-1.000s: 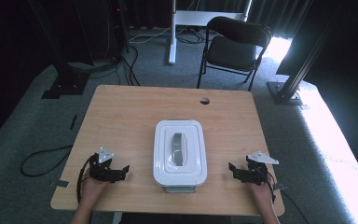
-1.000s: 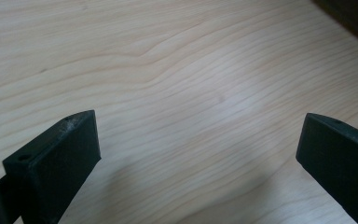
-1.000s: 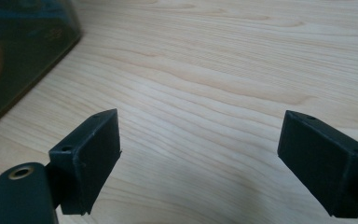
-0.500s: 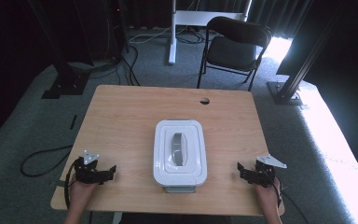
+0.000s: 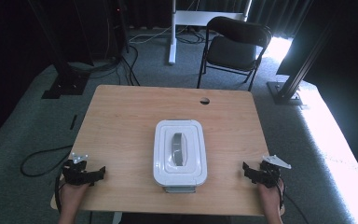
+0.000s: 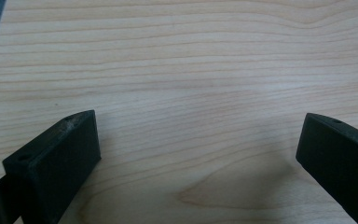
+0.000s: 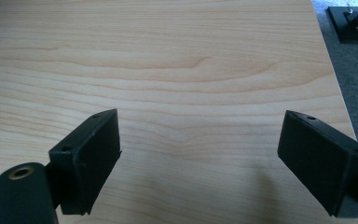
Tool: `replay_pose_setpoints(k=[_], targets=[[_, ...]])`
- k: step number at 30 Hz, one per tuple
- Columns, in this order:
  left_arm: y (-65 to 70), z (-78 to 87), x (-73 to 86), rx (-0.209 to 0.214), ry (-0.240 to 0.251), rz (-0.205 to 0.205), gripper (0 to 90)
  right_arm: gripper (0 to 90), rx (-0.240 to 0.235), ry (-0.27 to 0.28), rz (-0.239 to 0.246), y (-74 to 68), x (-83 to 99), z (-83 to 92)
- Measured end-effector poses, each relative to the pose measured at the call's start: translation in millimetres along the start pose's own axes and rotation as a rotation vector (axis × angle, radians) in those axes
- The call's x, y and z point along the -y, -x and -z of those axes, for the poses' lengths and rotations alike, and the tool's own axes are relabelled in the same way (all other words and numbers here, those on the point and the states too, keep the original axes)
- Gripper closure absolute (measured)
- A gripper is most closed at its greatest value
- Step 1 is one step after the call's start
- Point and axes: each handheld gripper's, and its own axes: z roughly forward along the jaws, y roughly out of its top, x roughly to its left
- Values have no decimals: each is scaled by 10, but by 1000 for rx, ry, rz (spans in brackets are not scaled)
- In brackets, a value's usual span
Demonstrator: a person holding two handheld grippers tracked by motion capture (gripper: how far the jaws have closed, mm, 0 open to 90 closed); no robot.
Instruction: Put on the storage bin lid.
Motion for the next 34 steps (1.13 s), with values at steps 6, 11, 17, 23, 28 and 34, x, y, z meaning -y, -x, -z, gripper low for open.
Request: replay_pose_setpoints(k=[6, 11, 17, 23, 28, 34], targets=[[0, -25, 1, -33, 5, -14, 0, 124, 24, -41, 16, 2, 23, -57], [-20, -46, 5, -52, 29, 7, 0, 116, 56, -86, 38, -16, 20, -118], [-56, -81, -37, -57, 29, 12, 1, 116, 63, -87, 31, -18, 3, -139], [-74, -107, -67, -60, 29, 15, 1, 116, 63, -86, 31, -15, -24, -173], [-74, -113, -72, -66, 31, 26, 1, 116, 69, -86, 27, -14, -42, -195], [-73, -115, -75, -76, 30, 36, 1, 117, 74, -86, 22, -15, -49, -203]])
